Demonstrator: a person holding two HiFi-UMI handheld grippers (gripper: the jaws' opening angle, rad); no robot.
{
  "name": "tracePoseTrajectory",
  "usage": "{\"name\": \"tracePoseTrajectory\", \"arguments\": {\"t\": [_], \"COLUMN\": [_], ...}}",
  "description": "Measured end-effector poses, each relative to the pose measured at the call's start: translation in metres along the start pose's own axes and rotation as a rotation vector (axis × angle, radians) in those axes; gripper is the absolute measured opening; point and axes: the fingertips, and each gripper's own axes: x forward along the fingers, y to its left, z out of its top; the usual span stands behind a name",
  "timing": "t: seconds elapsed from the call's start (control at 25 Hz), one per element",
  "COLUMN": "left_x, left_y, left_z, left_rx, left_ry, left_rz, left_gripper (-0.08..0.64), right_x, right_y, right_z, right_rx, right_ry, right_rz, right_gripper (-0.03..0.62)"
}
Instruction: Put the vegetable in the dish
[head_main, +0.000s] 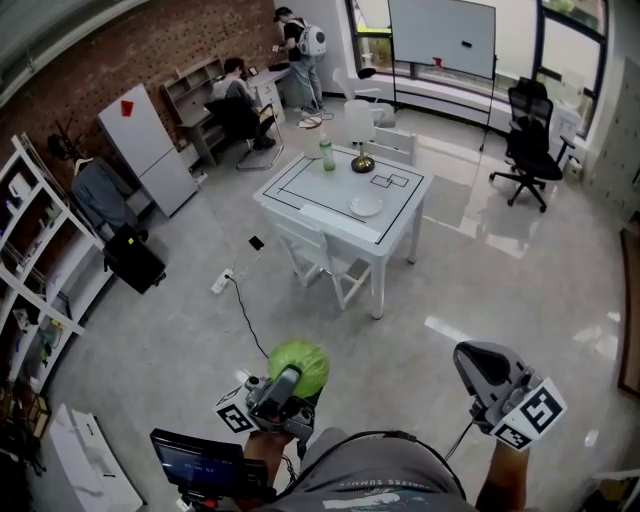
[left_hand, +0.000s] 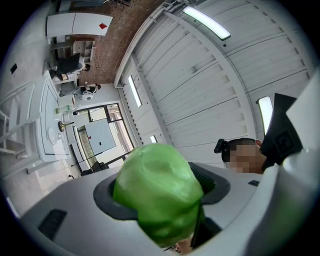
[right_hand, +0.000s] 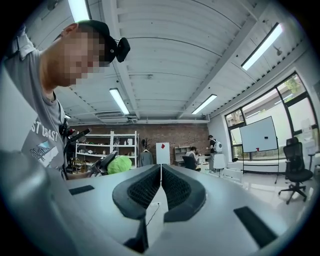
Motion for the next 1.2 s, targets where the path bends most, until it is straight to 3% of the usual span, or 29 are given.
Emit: {"name": "tracePoseTrajectory", "arguments": {"t": [0.24,0.92,1.2], "left_x": [0.006,-0.001,0.003], "left_y": [0.025,0.079,0.091], "left_z": [0.016,0.11,0.117], "left_rx": [-0.016,-0.071,-0.095], "left_ry": [0.015,0.065,0.08], "left_rz": [0.013,-0.075,-0.071], "left_gripper": [0.311,0.311,0.311], "right_x": [0.021,0.123,0.132], "right_y": [-0.011,-0.004,-0.007], "right_z": [-0.002,0.01,0.007], "right_rx": [0.005,-0.037,-0.032], "right_ry": [0.004,-0.003,0.038], "right_rz": [-0.018,-0.107,-0.124], "right_gripper": [0.008,0.008,0.008]}}
